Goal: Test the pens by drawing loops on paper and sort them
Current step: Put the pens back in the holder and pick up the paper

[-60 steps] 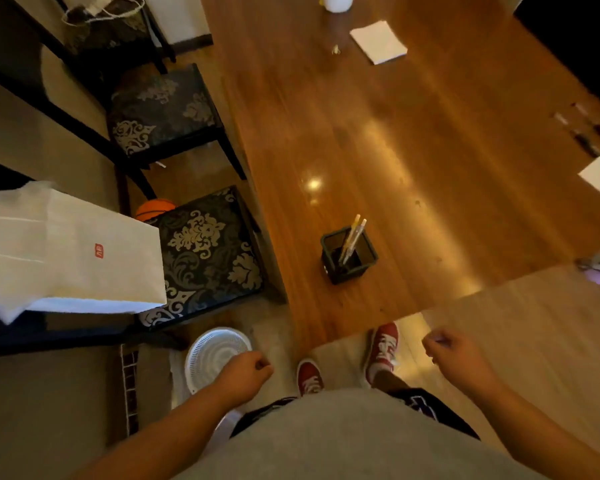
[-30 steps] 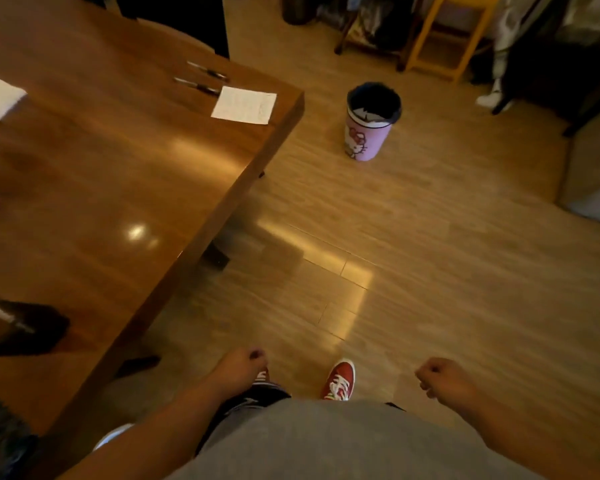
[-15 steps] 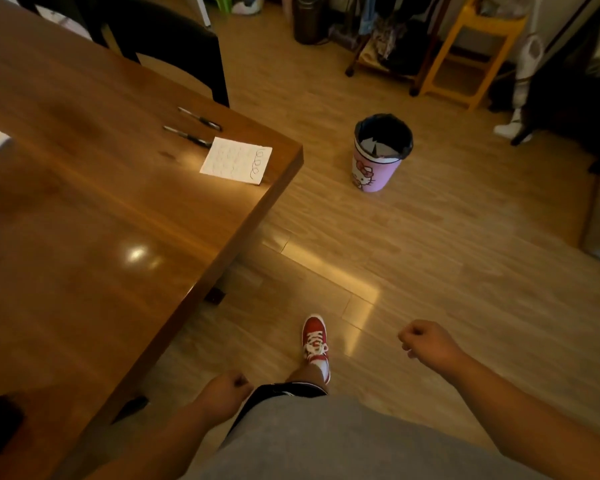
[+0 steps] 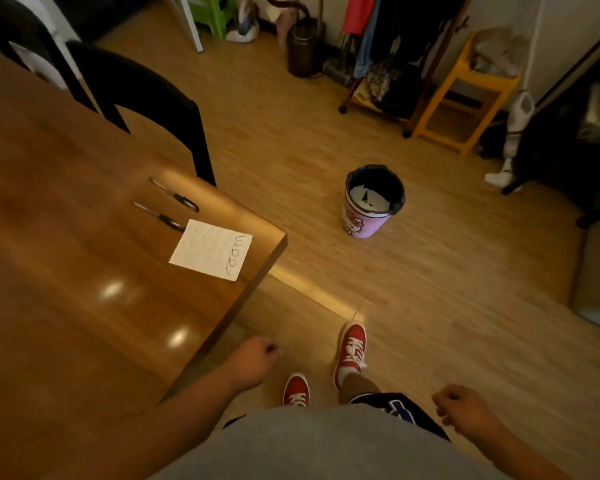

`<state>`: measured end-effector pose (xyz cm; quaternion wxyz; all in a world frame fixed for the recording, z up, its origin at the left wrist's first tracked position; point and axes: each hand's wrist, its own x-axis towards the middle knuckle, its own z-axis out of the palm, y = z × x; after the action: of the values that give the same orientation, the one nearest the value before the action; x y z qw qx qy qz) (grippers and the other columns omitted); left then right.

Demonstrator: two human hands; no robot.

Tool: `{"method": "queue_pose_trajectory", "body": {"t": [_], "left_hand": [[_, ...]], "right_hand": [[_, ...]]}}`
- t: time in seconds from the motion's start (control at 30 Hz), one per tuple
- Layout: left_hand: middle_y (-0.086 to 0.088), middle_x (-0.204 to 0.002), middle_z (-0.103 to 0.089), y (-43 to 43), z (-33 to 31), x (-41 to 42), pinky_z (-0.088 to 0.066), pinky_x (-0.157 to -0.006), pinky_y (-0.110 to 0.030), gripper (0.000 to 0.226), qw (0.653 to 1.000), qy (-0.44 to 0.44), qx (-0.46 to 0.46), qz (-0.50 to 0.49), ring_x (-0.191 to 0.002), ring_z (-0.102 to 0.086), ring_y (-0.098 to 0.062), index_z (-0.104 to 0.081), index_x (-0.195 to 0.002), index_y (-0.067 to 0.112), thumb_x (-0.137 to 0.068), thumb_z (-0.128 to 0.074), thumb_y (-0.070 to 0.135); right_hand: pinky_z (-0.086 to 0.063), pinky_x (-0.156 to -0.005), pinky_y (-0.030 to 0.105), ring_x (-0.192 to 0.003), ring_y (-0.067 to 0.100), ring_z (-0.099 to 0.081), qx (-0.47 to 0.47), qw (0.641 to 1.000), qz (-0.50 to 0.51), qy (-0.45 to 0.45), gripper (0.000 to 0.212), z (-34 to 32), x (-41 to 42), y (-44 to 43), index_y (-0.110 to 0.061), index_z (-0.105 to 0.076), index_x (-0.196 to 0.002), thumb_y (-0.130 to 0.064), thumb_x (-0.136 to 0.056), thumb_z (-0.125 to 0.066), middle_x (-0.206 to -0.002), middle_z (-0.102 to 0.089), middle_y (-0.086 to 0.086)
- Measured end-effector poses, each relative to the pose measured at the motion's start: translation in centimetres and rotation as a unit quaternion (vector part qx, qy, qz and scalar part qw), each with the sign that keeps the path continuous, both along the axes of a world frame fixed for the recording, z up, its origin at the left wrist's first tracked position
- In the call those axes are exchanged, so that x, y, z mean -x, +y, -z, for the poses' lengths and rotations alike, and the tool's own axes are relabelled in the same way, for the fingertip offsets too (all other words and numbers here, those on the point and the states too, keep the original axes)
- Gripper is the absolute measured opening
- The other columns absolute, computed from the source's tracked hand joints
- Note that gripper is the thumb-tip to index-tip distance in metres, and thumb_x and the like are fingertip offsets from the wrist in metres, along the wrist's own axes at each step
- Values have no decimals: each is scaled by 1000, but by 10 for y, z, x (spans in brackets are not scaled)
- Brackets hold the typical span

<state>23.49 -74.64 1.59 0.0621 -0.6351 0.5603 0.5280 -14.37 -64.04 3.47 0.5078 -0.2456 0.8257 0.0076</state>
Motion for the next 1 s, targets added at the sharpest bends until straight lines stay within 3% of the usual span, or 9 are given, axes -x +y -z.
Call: {"method": "queue_pose_trajectory", "body": {"t": [0.07, 0.17, 0.27, 0.37, 0.6, 0.73, 0.87, 1.0], "left_hand": [[-7, -101, -64, -21, -2, 10, -45, -75, -26, 23, 1000, -2, 2, -12, -95, -61, -19, -63, -109, 14, -98, -51, 30], [4, -96, -63, -49, -6, 20, -49, -76, -26, 15, 999, -6, 19, -44, -89, -60, -10, -63, -103, 25, -98, -50, 32], [10, -91, -65, -69, -21, 27, -49, -72, -22, 11, 992, -10, 65, -107, -84, -62, -4, -63, -98, 34, -97, -52, 35], [13, -87, -67, -84, -42, 31, -50, -70, -20, 10, 980, 7, 99, -171, -81, -64, -2, -63, -92, 39, -96, -53, 37], [21, -93, -67, -110, -90, 18, -49, -74, -16, 11, 925, 32, 172, -337, -90, -61, 5, -65, -98, 39, -93, -56, 40], [22, -98, -65, -129, -102, -5, -54, -75, -19, 11, 893, 38, 202, -401, -94, -62, -3, -64, -100, 39, -93, -55, 40], [24, -95, -62, -157, -101, -48, -53, -63, -17, 4, 867, 4, 217, -449, -87, -62, 1, -61, -93, 43, -92, -58, 41], [10, -86, -65, -192, -86, -104, -59, -65, -34, 10, 854, -58, 182, -484, -75, -65, -7, -60, -96, 34, -95, -54, 42]], "right_hand": [[-41, -54, 28, -60, 25, -54, -11, 1000, -6, -1, 23, 4, 15, -27, -2, -60, -74, -11, -95, -59, -73, -63, 17], [-47, -63, 33, -68, 27, -62, 4, 999, -48, -9, 21, 5, 27, -82, -2, -64, -79, -14, -94, -59, -80, -69, 16], [-51, -72, 34, -78, 26, -66, 53, 989, -139, -24, 18, -6, 24, -150, -7, -66, -81, -18, -93, -59, -82, -70, 10], [-49, -69, 30, -74, 16, -63, 125, 962, -235, -60, 17, -26, -2, -219, -18, -64, -75, -21, -91, -60, -76, -67, -2], [-52, -75, 30, -80, 8, -62, 218, 852, -441, -180, 9, -72, -112, -341, -24, -68, -89, -31, -90, -64, -85, -68, -4], [-54, -73, 24, -80, 5, -63, 216, 799, -509, -235, 3, -78, -186, -376, -33, -68, -89, -35, -89, -66, -83, -67, -11], [-51, -64, 16, -82, 4, -63, 189, 773, -556, -241, 6, -67, -261, -402, -37, -63, -88, -42, -92, -61, -87, -66, -16], [-57, -66, 25, -79, 7, -64, 194, 780, -561, -198, 11, -52, -333, -430, -32, -62, -90, -42, -92, -60, -86, -66, -11]]}}
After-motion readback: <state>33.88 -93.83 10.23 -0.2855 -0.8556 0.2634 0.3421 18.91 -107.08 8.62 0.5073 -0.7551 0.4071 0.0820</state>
